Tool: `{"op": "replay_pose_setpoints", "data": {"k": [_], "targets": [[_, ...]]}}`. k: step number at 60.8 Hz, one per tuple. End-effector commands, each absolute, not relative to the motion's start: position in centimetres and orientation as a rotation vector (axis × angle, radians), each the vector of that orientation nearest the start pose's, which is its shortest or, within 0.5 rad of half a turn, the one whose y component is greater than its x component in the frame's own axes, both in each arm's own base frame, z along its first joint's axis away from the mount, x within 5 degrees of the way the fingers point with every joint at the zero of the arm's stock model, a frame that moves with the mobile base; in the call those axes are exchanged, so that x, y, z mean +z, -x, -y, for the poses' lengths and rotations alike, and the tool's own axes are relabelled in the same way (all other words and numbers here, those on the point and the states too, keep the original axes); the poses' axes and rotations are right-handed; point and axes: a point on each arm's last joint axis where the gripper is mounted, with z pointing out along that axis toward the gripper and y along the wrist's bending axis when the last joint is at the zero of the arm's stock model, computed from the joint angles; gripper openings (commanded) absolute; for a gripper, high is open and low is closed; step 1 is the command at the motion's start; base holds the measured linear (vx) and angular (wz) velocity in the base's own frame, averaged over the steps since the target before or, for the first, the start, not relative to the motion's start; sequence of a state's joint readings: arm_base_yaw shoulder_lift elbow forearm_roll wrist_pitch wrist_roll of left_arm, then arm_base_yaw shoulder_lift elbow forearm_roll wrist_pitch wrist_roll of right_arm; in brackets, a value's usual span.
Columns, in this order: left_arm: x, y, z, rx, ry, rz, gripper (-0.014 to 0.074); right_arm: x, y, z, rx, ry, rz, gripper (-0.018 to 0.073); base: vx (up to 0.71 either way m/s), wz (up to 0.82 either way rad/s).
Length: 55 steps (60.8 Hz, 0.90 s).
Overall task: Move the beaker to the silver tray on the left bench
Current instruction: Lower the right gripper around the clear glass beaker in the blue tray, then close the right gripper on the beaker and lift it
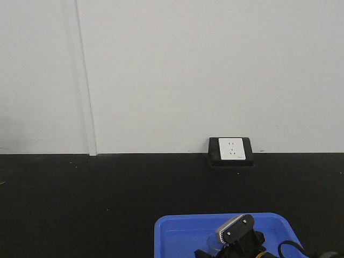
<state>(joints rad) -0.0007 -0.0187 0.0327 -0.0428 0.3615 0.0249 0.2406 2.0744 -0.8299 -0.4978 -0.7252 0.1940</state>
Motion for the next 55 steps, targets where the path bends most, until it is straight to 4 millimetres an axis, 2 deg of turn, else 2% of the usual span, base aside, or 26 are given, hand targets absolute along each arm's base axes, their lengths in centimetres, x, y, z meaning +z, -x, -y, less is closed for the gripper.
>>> {"op": "replay_pose_setpoints", "data": {"k": [1,11,17,27,33,45,55], "targets": [[17.1,-5.4,0.2,-0.033,0.008,-1.794,0.0001,11.7,-35.7,-12.0,0.383,0.614,-1.832,0.0521,0.00,0.00],[17.1,-5.4,0.2,-0.033,0.008,-1.794,0.0001,13.0,-35.6,-12.0,0.408,0.603,-1.834,0.0347,0.00,0.00],[17.1,-5.4,0.2,-0.033,0.008,-1.794,0.0001,15.1,-35.2,-12.2,0.409,0.659,-1.778,0.0206,0.00,0.00],[17.1,-5.4,0.2,-0.033,0.008,-1.794,0.0001,19.7,-33.8,-13.3,0.520,0.583,-1.742,-0.0019,0.00,0.00],[17.1,-5.4,0.2,-0.033,0.008,-1.794,0.0001,22.6,-32.4,-14.7,0.533,0.615,-1.710,-0.0016,0.00,0.00],[17.1,-5.4,0.2,-0.033,0.008,-1.794,0.0001,28.3,-28.1,-17.4,0.550,0.701,-1.587,-0.0015,0.00,0.00],[17.1,-5.4,0.2,-0.033,0.008,-1.794,0.0001,31.1,-25.2,-18.2,0.538,0.729,-1.558,-0.0014,0.00,0.00]]}}
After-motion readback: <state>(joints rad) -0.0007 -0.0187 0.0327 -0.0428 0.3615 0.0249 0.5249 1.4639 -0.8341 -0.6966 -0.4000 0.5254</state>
